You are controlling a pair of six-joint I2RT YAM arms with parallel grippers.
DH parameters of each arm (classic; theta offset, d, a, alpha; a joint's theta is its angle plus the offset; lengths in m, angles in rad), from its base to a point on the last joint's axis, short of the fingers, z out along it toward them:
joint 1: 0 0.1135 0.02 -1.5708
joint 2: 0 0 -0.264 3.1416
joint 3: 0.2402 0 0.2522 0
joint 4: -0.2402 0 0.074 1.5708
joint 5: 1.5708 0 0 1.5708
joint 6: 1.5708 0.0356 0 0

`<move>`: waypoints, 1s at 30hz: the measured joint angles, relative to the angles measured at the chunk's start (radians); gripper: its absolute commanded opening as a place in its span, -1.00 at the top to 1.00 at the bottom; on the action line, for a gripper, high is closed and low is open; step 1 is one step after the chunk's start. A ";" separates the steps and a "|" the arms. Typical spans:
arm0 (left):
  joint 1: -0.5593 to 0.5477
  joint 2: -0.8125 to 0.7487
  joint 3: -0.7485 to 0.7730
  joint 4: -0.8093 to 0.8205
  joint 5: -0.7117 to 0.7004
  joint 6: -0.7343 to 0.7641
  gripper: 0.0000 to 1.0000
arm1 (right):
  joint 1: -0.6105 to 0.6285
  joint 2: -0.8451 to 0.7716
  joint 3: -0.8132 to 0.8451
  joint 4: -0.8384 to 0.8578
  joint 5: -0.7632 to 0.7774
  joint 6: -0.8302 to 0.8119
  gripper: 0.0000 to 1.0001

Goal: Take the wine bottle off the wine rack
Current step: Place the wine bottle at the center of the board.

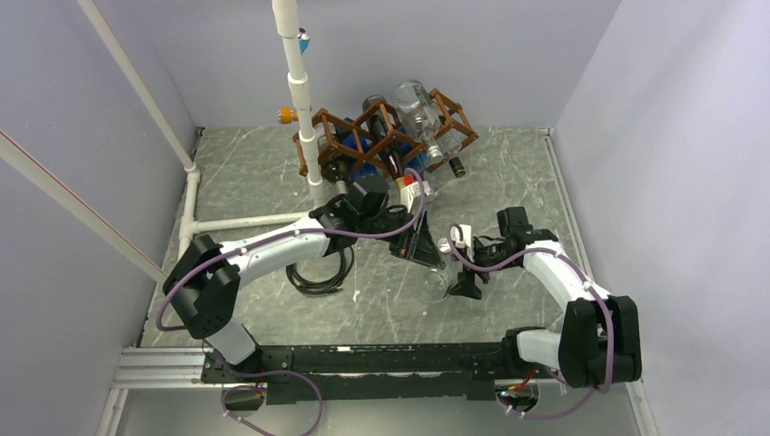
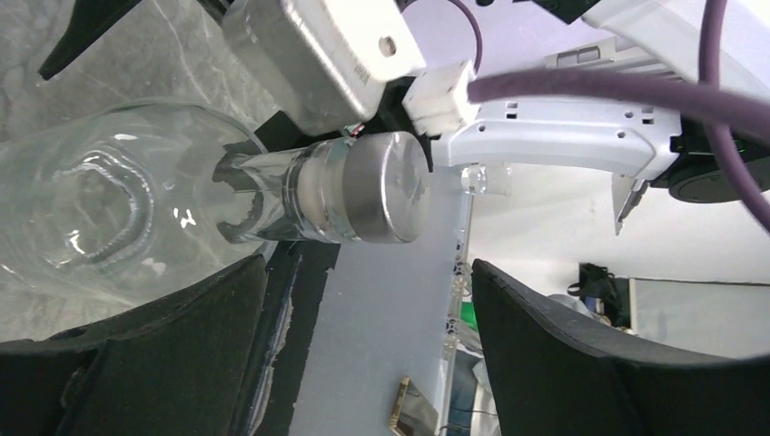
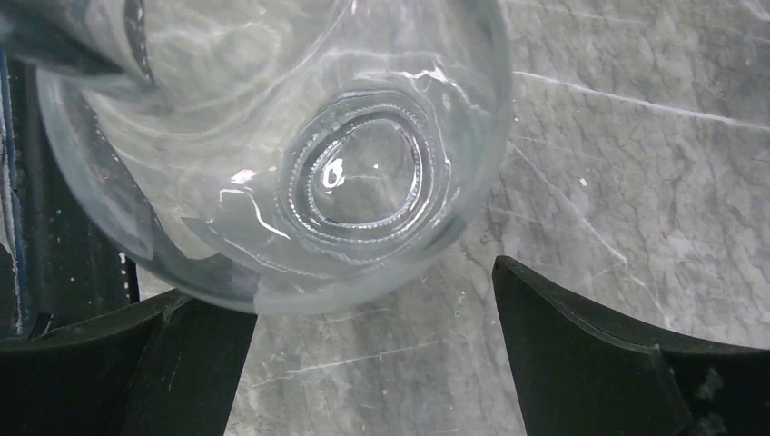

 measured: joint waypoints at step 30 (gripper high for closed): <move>0.087 -0.566 -0.213 -0.318 -0.419 0.422 -0.99 | -0.172 -0.221 0.177 -0.292 -0.163 -0.062 -0.99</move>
